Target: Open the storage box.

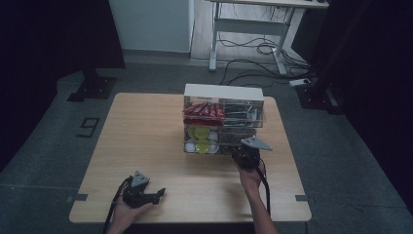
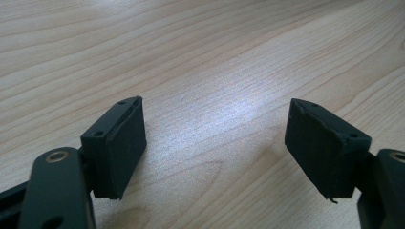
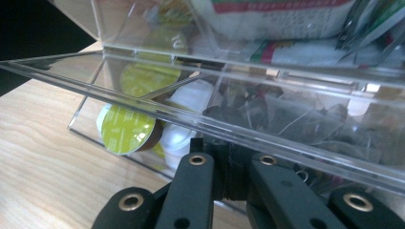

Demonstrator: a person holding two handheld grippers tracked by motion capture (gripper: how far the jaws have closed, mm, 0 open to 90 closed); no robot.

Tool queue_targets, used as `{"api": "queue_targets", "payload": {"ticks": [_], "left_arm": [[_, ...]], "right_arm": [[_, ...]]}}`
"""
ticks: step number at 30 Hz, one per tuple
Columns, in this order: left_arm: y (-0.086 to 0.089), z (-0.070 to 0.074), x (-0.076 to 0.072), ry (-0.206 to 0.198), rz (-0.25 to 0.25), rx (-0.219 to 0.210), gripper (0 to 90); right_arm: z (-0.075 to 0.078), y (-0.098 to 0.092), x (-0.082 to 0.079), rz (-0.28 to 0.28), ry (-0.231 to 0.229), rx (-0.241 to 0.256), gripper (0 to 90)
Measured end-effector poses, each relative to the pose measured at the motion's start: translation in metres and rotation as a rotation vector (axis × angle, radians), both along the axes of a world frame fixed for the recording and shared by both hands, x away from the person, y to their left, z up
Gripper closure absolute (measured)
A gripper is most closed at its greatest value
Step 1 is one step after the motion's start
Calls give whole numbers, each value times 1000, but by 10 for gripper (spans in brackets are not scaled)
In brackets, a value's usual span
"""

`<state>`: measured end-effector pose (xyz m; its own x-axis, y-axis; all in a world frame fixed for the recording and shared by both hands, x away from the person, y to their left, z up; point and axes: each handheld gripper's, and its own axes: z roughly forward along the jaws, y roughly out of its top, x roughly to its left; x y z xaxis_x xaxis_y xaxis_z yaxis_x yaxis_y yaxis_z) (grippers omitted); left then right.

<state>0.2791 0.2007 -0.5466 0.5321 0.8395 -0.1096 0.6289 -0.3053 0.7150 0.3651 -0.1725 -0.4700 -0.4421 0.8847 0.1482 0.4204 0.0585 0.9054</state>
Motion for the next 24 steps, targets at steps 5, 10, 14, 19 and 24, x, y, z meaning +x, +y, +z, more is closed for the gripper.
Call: {"api": "queue_targets", "payload": {"ticks": [5, 10, 14, 19, 24], "left_arm": [[0, 0, 0, 2, 1, -3, 220], [0, 0, 0, 2, 2, -4, 221], [0, 0, 0, 2, 3, -7, 221], [0, 0, 0, 2, 5, -6, 223], [1, 0, -1, 3, 15, -14, 235]], "right_arm": [[6, -2, 6, -11, -4, -2, 893], [16, -3, 12, -18, -4, -3, 893], [22, -4, 16, -26, -10, 6, 893], [29, -4, 19, -28, -8, -2, 893], [28, -5, 18, -24, -10, 4, 893]]}}
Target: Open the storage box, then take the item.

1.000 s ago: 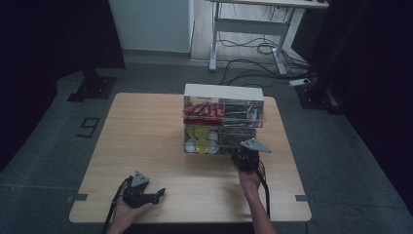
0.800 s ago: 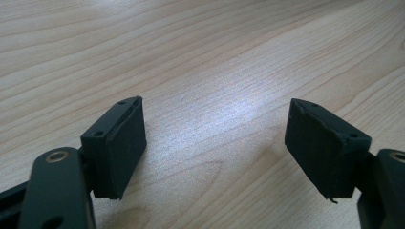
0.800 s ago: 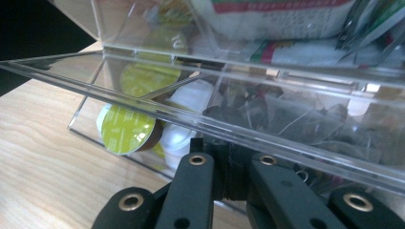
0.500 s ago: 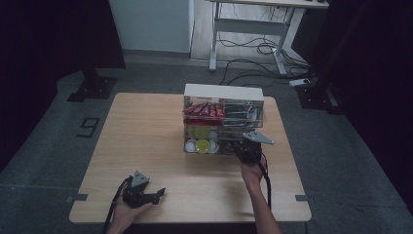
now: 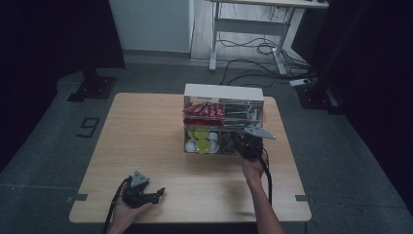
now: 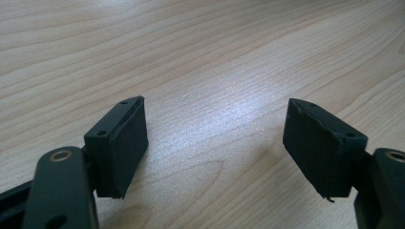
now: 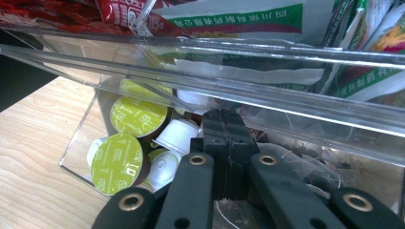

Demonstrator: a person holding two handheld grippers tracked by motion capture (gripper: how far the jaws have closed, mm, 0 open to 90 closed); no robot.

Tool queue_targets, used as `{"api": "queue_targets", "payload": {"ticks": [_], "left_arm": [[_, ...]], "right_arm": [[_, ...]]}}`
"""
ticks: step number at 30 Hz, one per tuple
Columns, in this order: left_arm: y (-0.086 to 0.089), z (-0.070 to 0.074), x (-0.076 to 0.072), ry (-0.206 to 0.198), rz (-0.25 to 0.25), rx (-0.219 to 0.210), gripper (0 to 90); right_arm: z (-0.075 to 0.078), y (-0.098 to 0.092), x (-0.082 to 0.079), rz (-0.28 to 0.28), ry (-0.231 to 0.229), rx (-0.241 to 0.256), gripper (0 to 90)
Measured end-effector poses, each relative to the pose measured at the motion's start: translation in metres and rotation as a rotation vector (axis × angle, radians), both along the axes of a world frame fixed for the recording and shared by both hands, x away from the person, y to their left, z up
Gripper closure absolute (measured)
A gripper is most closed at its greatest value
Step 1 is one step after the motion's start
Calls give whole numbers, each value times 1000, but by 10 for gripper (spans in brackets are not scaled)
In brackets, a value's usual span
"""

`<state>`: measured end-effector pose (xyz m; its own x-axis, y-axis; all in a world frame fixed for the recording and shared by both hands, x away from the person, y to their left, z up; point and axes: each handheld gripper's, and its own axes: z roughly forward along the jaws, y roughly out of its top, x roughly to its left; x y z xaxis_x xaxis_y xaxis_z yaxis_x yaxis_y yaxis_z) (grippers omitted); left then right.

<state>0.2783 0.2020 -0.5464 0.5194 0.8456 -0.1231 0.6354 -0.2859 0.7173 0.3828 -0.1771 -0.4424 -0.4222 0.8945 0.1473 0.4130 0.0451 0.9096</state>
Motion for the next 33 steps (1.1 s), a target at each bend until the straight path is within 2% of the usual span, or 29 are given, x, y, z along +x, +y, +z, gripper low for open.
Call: {"api": "queue_targets", "payload": {"ticks": [7, 18, 25, 33], "left_arm": [[0, 2, -2, 0, 22, -6, 235], [-6, 23, -3, -48, 40, -40, 234], [-23, 36, 8, -58, 18, -67, 238], [-45, 54, 22, -89, 1, -54, 263]], "right_arm": [[-2, 0, 0, 5, 0, 5, 893], [-1, -1, -1, 19, -6, -2, 892], [1, -2, -1, 34, -9, -9, 892], [3, -2, -1, 45, -10, -17, 892]]}}
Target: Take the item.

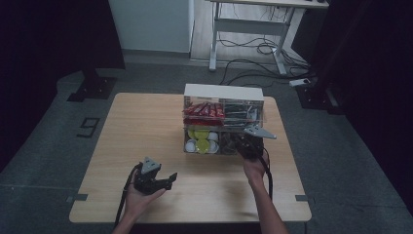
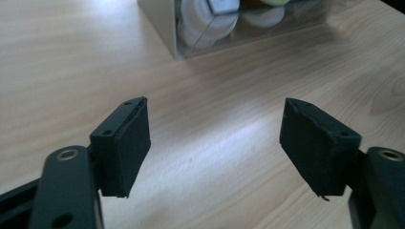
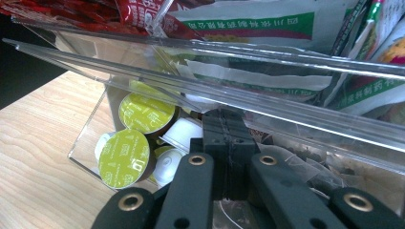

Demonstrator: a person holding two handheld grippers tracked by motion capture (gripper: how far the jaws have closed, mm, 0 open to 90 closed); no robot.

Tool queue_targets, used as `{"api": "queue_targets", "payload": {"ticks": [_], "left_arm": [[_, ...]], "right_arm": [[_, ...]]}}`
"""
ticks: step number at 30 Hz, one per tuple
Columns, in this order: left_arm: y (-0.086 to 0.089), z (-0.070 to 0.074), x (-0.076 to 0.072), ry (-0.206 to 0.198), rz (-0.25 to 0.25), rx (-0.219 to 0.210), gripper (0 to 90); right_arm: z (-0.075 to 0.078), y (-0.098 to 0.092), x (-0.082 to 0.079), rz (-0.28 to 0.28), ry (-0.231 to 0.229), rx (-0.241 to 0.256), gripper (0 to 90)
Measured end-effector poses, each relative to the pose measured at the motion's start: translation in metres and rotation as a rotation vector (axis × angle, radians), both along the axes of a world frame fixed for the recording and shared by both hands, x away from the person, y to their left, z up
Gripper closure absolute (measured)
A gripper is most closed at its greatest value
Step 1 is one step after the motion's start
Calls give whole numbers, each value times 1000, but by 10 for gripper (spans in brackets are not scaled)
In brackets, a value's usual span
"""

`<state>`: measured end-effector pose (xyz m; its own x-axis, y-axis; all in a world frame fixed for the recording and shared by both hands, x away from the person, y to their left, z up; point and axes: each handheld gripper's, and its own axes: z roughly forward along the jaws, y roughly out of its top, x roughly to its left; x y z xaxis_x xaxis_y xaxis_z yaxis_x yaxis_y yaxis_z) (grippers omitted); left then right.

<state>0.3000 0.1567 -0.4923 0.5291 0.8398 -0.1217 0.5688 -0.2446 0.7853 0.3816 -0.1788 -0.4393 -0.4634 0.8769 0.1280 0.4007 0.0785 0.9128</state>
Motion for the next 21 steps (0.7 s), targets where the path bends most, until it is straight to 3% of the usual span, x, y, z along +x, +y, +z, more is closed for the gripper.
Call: {"api": "queue_targets", "payload": {"ticks": [21], "left_arm": [[-49, 22, 26, -69, 13, 57, 297]], "right_arm": [[2, 0, 1, 31, 3, 7, 892]]}}
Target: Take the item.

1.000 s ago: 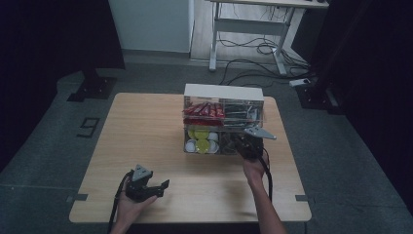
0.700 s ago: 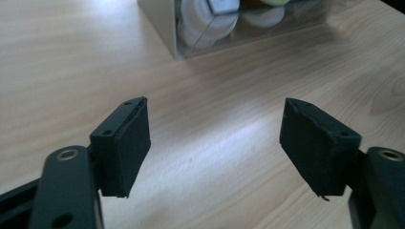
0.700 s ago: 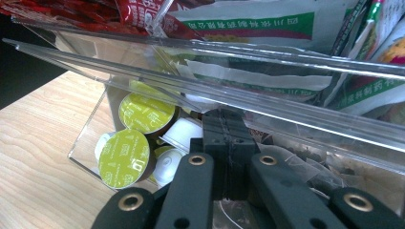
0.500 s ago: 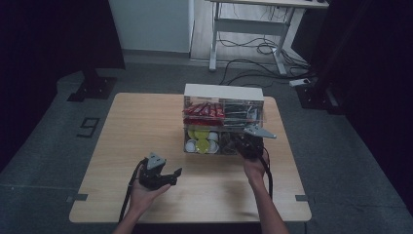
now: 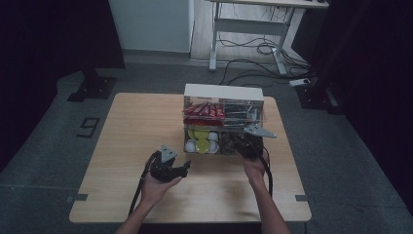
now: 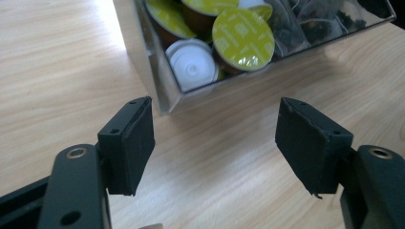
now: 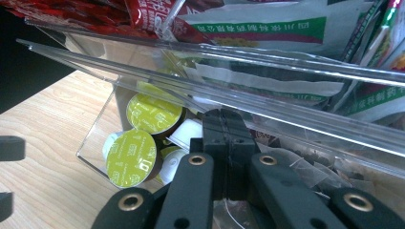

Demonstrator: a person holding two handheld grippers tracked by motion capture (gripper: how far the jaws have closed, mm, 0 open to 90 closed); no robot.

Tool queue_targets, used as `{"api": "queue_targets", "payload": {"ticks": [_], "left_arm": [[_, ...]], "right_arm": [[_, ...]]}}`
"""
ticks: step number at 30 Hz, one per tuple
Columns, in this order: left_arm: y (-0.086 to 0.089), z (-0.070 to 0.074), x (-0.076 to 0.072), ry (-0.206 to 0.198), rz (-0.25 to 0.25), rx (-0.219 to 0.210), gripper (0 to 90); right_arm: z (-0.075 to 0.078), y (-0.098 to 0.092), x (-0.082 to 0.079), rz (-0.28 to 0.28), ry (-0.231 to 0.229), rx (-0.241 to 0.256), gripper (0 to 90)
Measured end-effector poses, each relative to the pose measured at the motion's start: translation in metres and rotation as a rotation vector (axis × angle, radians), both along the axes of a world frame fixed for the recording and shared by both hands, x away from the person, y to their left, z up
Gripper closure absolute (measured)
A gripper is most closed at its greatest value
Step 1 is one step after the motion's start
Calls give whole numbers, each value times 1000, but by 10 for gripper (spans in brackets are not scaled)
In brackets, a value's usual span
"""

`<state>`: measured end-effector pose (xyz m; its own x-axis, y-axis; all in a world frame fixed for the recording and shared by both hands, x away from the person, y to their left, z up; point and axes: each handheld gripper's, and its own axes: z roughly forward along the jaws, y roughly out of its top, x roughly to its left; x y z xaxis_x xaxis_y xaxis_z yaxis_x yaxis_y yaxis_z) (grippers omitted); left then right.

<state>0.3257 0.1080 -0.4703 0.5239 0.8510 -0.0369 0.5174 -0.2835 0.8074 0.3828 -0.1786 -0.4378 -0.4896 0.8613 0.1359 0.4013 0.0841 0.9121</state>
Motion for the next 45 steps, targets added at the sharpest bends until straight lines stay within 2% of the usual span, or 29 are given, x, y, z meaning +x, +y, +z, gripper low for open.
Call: {"api": "queue_targets", "payload": {"ticks": [5, 8, 14, 28, 37, 39, 45], "left_arm": [[-11, 0, 8, -5, 5, -1, 304], [-15, 0, 11, -6, 12, -4, 309], [-21, 0, 16, -12, 9, -8, 316], [-47, 4, 32, -37, 9, 26, 328], [-59, -3, 47, -25, 16, 47, 305], [-63, -5, 51, -19, 21, 69, 304], [-70, -9, 60, 4, 33, 66, 298]], "right_arm": [[1, -1, -1, 6, -4, 3, 891], [2, -3, -1, 11, 5, 26, 891], [2, -3, -1, 12, 3, 25, 891], [2, -4, -2, 16, 4, 48, 891], [1, -4, -2, 17, 5, 49, 891], [1, -4, -2, 18, 7, 56, 891], [1, -3, -2, 19, 6, 55, 891]]}}
